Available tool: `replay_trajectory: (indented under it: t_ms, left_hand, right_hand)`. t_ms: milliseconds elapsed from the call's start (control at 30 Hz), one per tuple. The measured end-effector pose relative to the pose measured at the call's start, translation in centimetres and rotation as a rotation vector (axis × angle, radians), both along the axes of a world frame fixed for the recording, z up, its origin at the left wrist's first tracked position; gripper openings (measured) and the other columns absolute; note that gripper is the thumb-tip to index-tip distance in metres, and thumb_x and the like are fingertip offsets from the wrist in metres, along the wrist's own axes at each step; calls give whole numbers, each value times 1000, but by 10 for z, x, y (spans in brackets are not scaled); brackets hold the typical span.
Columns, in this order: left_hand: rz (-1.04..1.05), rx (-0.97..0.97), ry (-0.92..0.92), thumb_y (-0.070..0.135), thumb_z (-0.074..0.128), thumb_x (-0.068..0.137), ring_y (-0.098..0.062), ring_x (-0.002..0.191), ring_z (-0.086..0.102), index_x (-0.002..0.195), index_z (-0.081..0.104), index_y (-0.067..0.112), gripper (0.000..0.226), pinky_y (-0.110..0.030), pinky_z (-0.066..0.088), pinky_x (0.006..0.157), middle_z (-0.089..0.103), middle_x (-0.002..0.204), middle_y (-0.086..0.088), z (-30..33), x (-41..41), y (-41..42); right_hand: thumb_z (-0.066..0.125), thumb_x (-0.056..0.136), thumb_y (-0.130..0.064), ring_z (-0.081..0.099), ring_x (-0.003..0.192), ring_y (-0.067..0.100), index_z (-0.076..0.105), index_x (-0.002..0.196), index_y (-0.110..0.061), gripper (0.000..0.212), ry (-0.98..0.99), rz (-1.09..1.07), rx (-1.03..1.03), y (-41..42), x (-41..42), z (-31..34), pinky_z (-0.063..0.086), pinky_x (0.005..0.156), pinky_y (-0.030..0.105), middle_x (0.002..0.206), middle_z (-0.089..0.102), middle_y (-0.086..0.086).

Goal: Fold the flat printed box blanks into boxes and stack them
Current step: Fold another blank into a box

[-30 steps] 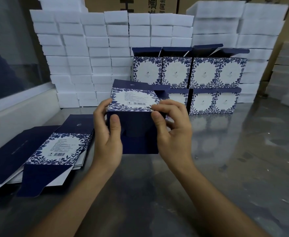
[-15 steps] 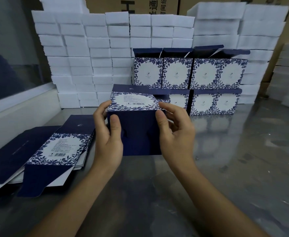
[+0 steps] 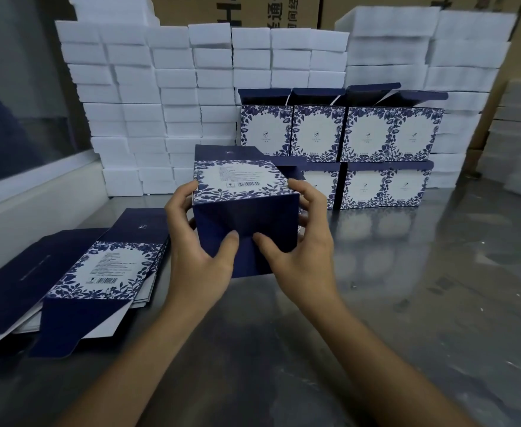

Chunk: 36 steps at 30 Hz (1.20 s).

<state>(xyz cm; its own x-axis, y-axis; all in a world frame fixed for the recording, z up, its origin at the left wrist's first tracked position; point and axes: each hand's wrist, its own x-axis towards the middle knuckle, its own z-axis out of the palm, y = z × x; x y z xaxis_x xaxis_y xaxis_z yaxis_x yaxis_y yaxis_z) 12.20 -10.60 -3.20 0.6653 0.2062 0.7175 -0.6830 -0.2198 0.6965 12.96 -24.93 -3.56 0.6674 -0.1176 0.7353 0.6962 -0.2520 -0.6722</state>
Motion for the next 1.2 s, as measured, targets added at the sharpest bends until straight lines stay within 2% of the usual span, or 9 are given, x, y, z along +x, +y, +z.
replay_trajectory:
  t_ms: [100,267,467,633,800,867,967,1033,1200]
  left_hand:
    - [45,38,-51,-8,68,83,5,121,48,134,31,32,75,-10,40,96,43,135,13,-2,2,-2]
    - [79,77,-84,-8,68,84,4,123,45,133,30,40,78,-9,38,98,42,138,6,-3,3,-1]
    - [60,93,-84,6,72,82,-16,134,42,141,24,33,81,-40,42,109,36,145,-4,-4,2,2]
    - [29,207,-133,28,67,80,-34,135,40,137,28,7,73,-54,41,105,34,145,-20,-1,-3,2]
    - [146,480,-160,39,58,83,-22,141,32,140,43,8,67,-44,34,113,36,148,-11,2,-10,7]
    - [146,498,-147,40,54,85,-21,138,38,137,51,6,62,-38,35,112,41,145,-11,2,-12,8]
    - [140,394,-197,37,51,86,-15,135,40,130,55,7,53,-23,35,109,38,144,-17,3,-12,4]
    - [67,145,-199,33,54,85,-11,137,38,132,46,18,49,-24,43,104,31,146,-15,6,-11,2]
    - [-81,-413,152,45,69,73,-15,121,57,122,40,35,58,-33,51,91,48,138,1,14,-1,9]
  right_hand:
    - [83,76,-9,59,108,5,40,117,-58,77,-6,-68,43,1,-2,2,55,85,27,120,51,-27]
    - [84,76,-13,60,103,5,39,109,-54,69,17,-41,49,1,-3,5,56,83,30,116,52,-25]
    - [83,73,-38,66,97,8,43,110,-38,54,55,82,125,5,-10,8,52,75,18,111,58,-20]
    - [81,64,-57,65,96,6,46,111,-33,63,170,129,161,6,-14,8,49,76,15,108,63,-17]
    - [69,49,-80,54,114,-1,46,110,-36,78,390,103,202,8,-10,10,46,89,15,127,50,-10]
    - [68,46,-81,57,114,4,49,109,-32,82,483,102,233,5,-6,12,48,95,25,128,53,-3]
    - [69,52,-74,64,80,-5,52,103,-22,75,571,167,339,0,-2,15,46,74,24,101,67,-8]
    - [66,55,-70,62,67,-11,54,104,-21,70,603,187,400,-2,0,16,46,74,28,80,69,-20]
    - [62,52,-69,65,94,8,59,108,-23,73,599,306,461,0,0,12,51,84,35,98,68,-12]
